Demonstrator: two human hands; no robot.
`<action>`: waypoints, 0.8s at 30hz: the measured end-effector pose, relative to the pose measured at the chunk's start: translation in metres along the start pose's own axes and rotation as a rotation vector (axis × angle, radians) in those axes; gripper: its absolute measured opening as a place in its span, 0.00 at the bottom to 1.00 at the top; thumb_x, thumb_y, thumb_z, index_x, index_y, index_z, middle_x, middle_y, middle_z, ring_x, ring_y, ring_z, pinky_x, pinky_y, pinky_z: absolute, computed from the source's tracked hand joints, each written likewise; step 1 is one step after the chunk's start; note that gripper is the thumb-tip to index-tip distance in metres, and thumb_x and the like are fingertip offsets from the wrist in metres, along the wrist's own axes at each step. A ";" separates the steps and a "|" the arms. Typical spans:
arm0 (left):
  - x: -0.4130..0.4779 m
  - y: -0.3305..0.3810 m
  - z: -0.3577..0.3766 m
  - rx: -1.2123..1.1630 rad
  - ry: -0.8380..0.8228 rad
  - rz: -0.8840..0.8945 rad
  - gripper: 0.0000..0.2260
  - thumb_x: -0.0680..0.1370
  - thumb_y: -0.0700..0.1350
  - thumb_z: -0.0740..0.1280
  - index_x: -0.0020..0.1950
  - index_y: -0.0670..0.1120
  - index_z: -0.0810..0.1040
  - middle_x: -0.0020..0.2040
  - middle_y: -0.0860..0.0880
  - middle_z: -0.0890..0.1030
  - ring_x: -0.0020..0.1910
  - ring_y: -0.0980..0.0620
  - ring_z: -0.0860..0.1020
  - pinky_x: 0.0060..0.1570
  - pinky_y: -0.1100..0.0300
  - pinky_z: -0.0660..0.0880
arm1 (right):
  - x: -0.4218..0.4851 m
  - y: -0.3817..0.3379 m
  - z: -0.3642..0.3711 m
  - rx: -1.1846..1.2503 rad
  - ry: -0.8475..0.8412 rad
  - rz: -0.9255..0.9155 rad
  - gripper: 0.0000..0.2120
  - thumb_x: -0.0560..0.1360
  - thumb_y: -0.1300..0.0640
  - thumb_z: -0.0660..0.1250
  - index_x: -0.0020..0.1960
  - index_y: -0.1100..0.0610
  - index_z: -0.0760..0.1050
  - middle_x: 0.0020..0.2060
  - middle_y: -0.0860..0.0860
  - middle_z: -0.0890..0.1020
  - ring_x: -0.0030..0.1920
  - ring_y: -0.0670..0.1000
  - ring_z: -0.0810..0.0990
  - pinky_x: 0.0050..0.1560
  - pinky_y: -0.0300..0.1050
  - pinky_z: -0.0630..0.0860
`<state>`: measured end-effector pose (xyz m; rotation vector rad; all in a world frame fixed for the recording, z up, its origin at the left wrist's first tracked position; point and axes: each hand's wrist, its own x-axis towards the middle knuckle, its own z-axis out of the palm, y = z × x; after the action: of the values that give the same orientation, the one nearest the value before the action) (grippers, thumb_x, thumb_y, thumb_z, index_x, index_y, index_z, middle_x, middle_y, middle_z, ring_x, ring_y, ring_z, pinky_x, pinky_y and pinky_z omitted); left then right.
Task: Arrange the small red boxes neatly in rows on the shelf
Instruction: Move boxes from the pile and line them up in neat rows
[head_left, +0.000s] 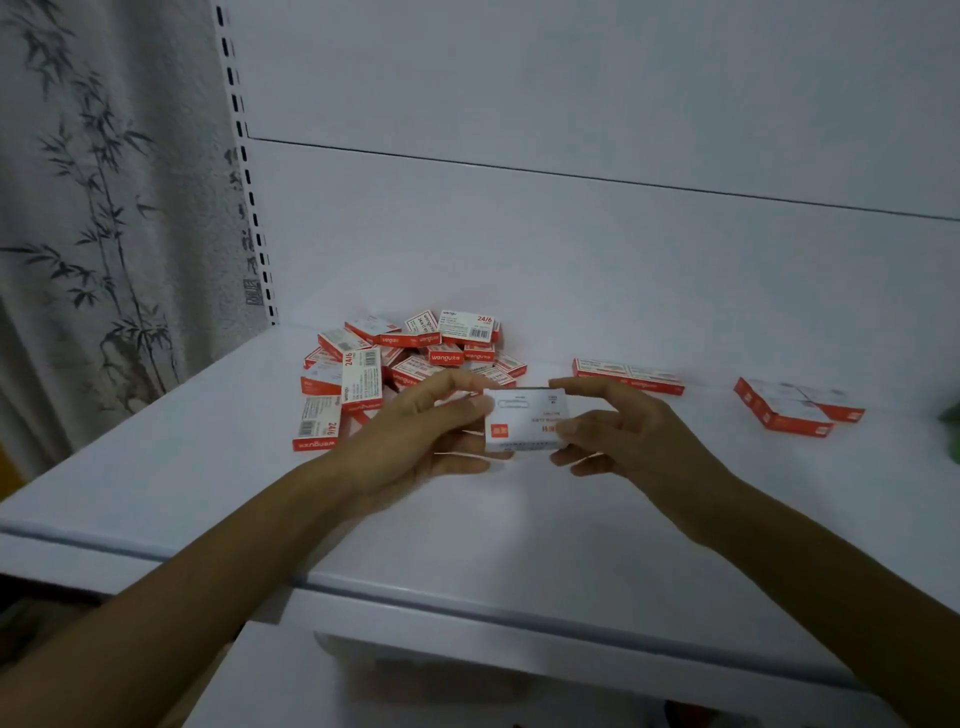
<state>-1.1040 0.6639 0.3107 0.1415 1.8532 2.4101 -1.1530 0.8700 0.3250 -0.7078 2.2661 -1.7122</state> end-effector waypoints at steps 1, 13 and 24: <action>0.002 0.000 0.008 0.003 0.002 -0.007 0.08 0.74 0.45 0.65 0.52 0.46 0.73 0.52 0.40 0.82 0.46 0.44 0.83 0.37 0.61 0.80 | -0.002 0.001 -0.006 0.026 0.006 0.001 0.10 0.75 0.57 0.66 0.53 0.43 0.74 0.44 0.46 0.83 0.43 0.52 0.83 0.45 0.43 0.81; 0.066 -0.022 0.161 0.080 -0.280 -0.148 0.29 0.66 0.36 0.72 0.65 0.49 0.70 0.54 0.40 0.81 0.53 0.37 0.80 0.49 0.54 0.80 | -0.040 0.030 -0.135 0.400 0.123 0.127 0.11 0.77 0.56 0.62 0.57 0.59 0.74 0.48 0.57 0.82 0.47 0.56 0.82 0.41 0.45 0.78; 0.126 -0.080 0.288 0.320 -0.032 0.155 0.26 0.68 0.37 0.75 0.61 0.54 0.71 0.55 0.50 0.80 0.52 0.50 0.79 0.45 0.58 0.80 | -0.111 0.080 -0.245 0.462 0.149 0.283 0.15 0.74 0.50 0.66 0.57 0.57 0.76 0.48 0.55 0.83 0.48 0.55 0.83 0.44 0.46 0.77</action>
<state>-1.1887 0.9766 0.3090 0.3565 2.2776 2.1651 -1.1861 1.1483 0.3104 -0.1583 1.8296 -2.0803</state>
